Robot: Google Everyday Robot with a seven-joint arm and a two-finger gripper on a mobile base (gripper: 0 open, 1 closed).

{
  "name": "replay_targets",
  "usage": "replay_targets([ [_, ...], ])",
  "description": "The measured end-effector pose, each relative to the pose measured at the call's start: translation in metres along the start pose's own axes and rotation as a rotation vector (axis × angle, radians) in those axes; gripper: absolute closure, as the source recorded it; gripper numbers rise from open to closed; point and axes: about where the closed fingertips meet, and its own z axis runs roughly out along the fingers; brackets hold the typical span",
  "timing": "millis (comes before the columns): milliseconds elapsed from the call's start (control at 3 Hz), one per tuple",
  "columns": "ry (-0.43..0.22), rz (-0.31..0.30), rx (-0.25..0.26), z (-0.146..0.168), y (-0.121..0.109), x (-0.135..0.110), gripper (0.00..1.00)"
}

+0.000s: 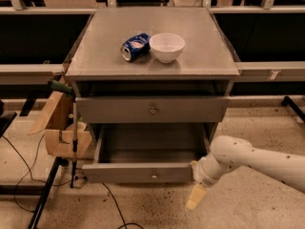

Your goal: Open middle drawer

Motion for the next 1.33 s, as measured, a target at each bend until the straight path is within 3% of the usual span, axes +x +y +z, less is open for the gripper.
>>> replay_targets([
  [333,0.015,-0.002,-0.033,0.008,0.018,0.008,0.0],
  [667,0.011,-0.002,-0.034,0.008,0.018,0.008,0.0],
  [1333,-0.01,-0.014,0.024,-0.018,0.006,-0.006,0.0],
])
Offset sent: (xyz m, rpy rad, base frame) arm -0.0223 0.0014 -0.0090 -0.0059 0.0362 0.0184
